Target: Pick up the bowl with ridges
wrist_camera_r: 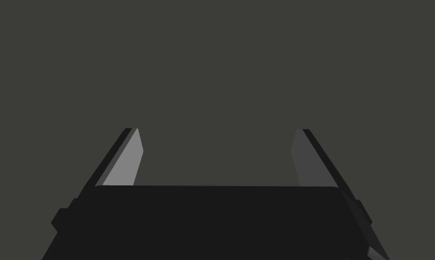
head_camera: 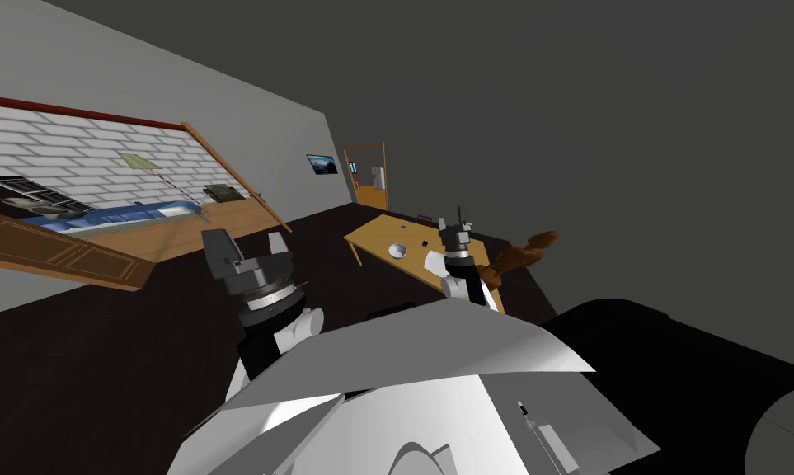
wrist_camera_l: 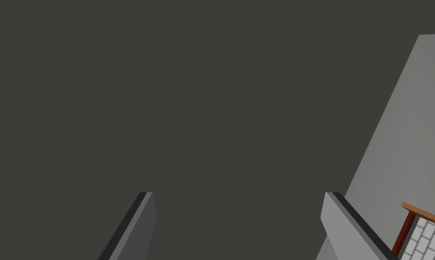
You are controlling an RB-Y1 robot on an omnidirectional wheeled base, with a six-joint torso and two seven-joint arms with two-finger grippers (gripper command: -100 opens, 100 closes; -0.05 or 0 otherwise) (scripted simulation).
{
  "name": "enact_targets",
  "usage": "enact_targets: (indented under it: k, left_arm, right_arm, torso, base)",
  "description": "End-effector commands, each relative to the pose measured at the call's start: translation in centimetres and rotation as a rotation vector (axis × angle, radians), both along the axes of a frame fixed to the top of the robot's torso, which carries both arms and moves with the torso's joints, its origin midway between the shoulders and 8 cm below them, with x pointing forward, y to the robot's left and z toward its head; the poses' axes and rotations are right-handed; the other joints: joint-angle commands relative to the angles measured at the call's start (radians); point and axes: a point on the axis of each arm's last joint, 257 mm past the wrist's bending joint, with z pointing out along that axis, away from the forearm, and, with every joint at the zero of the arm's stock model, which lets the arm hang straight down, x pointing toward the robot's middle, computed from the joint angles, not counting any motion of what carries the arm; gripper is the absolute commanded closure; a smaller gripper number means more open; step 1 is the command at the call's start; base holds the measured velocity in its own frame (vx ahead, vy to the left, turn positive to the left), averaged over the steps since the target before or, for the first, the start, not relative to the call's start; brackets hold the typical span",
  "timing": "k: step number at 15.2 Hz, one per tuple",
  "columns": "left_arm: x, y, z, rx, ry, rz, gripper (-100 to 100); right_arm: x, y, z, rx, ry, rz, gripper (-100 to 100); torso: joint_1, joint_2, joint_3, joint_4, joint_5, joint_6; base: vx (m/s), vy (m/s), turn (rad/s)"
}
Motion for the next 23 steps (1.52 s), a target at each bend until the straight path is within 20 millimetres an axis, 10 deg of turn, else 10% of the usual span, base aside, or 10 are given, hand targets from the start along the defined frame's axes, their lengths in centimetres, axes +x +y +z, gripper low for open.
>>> enact_targets:
  k: [1,23]
  left_arm:
    - [0.0,0.0,0.0,0.000,0.000,0.000,0]
    - [0.0,0.0,0.0,0.000,0.000,0.000,0]
  right_arm:
    - [0.4,0.3,-0.7,-0.038,0.021,0.005,-100]
    - [5.7,-2.4,-20.5,-0.723,0.476,-0.078,-100]
  torso:
    - [0.000,0.000,0.000,0.000,0.000,0.000]
    - [0.005,-0.003,-0.002,-0.001,0.001,0.000]
  base:
    - [0.006,0.012,0.045]
    - [0.030,0.069,0.110]
